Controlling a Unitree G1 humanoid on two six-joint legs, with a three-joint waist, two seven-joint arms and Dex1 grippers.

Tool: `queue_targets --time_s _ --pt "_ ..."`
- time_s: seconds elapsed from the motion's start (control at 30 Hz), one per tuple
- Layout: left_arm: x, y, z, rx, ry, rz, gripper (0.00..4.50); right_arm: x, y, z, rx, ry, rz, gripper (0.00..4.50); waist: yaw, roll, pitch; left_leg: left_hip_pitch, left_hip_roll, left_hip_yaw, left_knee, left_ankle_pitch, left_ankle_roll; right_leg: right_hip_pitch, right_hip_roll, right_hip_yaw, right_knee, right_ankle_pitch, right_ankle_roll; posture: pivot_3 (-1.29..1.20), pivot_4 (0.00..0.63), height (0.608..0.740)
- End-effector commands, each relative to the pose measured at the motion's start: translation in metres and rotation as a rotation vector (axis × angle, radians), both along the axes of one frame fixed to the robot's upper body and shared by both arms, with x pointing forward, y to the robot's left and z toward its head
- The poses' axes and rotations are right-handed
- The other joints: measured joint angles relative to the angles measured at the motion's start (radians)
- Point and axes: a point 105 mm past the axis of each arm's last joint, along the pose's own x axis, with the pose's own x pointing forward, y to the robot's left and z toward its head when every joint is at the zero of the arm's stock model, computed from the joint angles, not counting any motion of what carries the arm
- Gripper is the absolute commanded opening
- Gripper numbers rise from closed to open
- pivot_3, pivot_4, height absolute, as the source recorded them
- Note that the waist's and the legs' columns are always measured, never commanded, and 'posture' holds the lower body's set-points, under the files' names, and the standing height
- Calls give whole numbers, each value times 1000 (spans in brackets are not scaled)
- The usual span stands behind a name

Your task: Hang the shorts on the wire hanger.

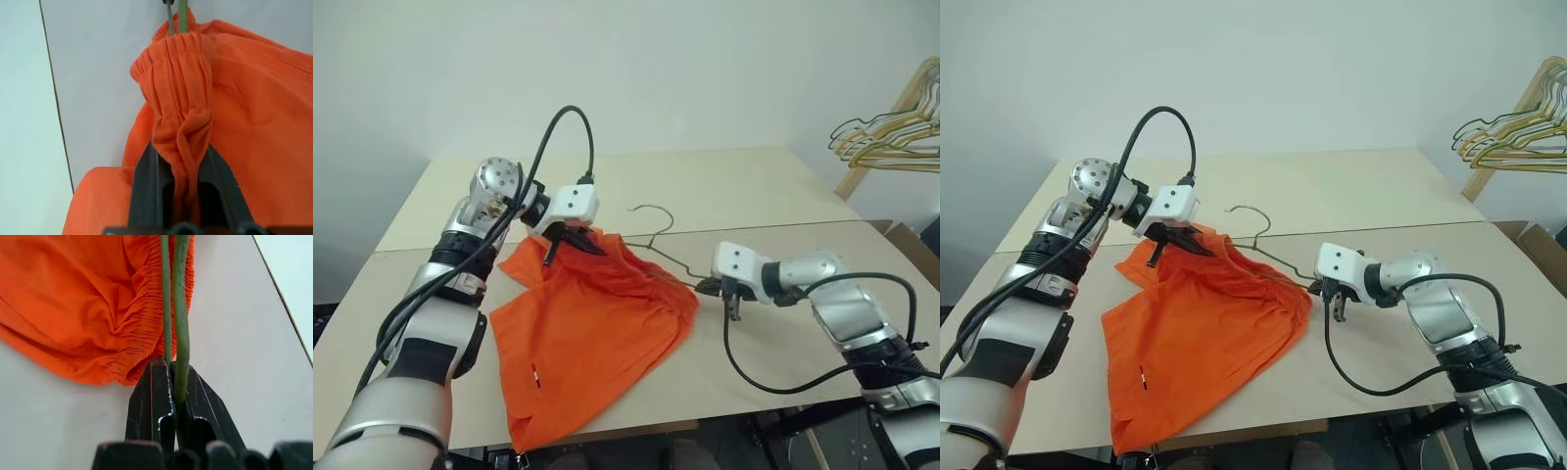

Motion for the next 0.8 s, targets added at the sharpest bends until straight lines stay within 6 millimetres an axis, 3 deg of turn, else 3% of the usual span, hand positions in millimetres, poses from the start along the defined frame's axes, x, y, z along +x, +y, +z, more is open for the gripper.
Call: queue_targets --time_s 0.03,0.2,0.4,0.5,0.6,0.8 --pt "0 -2 6 -5 -52 -27 0 -5 6 18 1 -75 101 598 -1 0 0 0 0 0 0 0 0 0 0 0 0 0 0 -11 0 740" --pt "1 4 11 -4 -95 -20 0 4 -6 18 31 -67 -16 2241 -1 0 0 0 0 0 1 0 0 0 0 0 2 0 0 -12 0 740" --pt "4 14 20 -50 -152 31 0 3 -48 28 95 -25 -186 4393 3 0 0 0 0 0 1 0 0 0 0 0 2 0 0 -15 0 740" --pt "4 21 25 -69 -181 58 0 -2 -65 29 170 18 -277 4451 2 0 0 -1 0 0 1 0 0 0 0 0 5 0 0 -20 0 740" --pt "8 25 34 -103 -213 97 0 -11 -70 26 305 121 -341 4451 1 0 0 0 0 0 1 0 0 0 0 0 7 0 0 -23 0 740" --pt "11 29 53 -137 -259 119 0 -16 -34 3 590 361 -393 4451 -5 0 0 3 1 1 4 0 1 0 0 4 9 0 0 -19 0 740"
